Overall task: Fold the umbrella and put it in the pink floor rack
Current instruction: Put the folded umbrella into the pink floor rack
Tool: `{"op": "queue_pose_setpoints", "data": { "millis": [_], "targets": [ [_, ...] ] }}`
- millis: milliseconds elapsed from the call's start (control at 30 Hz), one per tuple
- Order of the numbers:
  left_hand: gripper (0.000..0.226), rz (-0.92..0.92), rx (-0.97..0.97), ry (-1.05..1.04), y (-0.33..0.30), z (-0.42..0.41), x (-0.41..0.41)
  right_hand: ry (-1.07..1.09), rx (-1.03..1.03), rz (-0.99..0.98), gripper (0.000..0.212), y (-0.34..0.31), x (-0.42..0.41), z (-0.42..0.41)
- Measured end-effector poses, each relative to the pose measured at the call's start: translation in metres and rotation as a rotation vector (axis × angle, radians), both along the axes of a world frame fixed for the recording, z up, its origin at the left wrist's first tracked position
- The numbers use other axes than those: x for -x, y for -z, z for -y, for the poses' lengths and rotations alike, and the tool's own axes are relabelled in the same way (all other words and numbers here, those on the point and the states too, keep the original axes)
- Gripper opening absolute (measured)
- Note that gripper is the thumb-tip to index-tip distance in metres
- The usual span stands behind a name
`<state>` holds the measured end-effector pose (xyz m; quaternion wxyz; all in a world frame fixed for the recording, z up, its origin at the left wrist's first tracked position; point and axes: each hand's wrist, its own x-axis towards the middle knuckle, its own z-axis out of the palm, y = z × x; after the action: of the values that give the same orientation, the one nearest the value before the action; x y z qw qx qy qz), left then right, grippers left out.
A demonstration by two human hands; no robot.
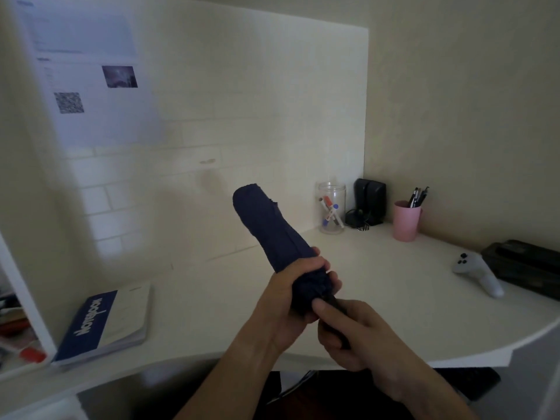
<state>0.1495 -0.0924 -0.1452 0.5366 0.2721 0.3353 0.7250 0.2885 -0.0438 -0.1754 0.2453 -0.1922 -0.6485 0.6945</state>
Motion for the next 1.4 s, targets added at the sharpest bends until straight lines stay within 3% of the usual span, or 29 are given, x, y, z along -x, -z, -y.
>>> {"op": "queue_pose_setpoints", "data": {
  "millis": [33,100,233,300,400,467,533,600,667,700,767,833,933,1000,1067,1233,1400],
  "targets": [
    [0.017,-0.013,0.033,0.000,0.003,-0.002,-0.002,-0.065,0.074,-0.001,0.032,-0.001,-0.004,-0.003],
    [0.021,0.008,0.095,-0.105,0.006,-0.013,-0.009,-0.043,-0.010,0.041,0.032,-0.001,-0.006,-0.007],
    [0.027,0.185,0.192,-0.314,0.013,-0.039,-0.024,0.274,-0.327,0.127,0.018,0.010,-0.003,-0.006],
    [0.035,0.113,0.221,-0.362,0.021,-0.048,-0.027,0.472,-0.494,0.193,0.019,0.021,-0.008,-0.017],
    [0.050,-0.069,0.243,-0.274,0.036,-0.045,-0.029,0.408,-0.487,0.144,0.014,0.023,-0.022,-0.054],
    [0.048,-0.302,0.344,-0.139,0.050,-0.035,-0.026,0.315,-0.393,0.155,0.032,0.021,-0.038,-0.086],
    [0.034,-0.707,0.420,-0.170,0.065,-0.022,-0.012,0.217,-0.381,0.229,0.045,0.025,-0.052,-0.113],
    [0.030,-1.220,0.345,-0.483,0.081,-0.018,0.010,0.175,-0.386,0.300,0.050,0.036,-0.063,-0.134],
    [0.023,-1.586,0.081,-0.845,0.086,-0.019,0.034,0.187,-0.434,0.372,0.044,0.041,-0.064,-0.148],
    [0.024,-1.695,-0.020,-0.865,0.091,-0.024,0.045,0.204,-0.484,0.415,0.038,0.044,-0.064,-0.155],
    [0.054,-1.838,-0.027,-0.633,0.101,-0.034,0.064,0.258,-0.633,0.514,0.023,0.051,-0.061,-0.167],
    [0.069,-1.880,0.061,-0.408,0.112,-0.041,0.073,0.367,-0.776,0.597,0.028,0.058,-0.057,-0.169],
    [0.065,-1.803,0.090,-0.379,0.124,-0.049,0.077,0.539,-1.056,0.456,0.045,0.068,-0.044,-0.153],
    [0.061,-1.801,0.082,-0.399,0.126,-0.052,0.078,0.428,-1.197,0.438,0.062,0.075,-0.029,-0.140],
    [0.060,-1.798,0.072,-0.395,0.127,-0.053,0.080,0.316,-1.268,0.596,0.074,0.084,-0.014,-0.138],
    [0.059,-1.759,0.113,-0.389,0.123,-0.052,0.080,0.315,-1.396,0.782,0.070,0.093,-0.005,-0.144],
    [0.059,-1.721,0.122,-0.390,0.116,-0.037,0.078,0.264,-1.347,0.869,0.062,0.066,-0.006,-0.122]
  ]
}}
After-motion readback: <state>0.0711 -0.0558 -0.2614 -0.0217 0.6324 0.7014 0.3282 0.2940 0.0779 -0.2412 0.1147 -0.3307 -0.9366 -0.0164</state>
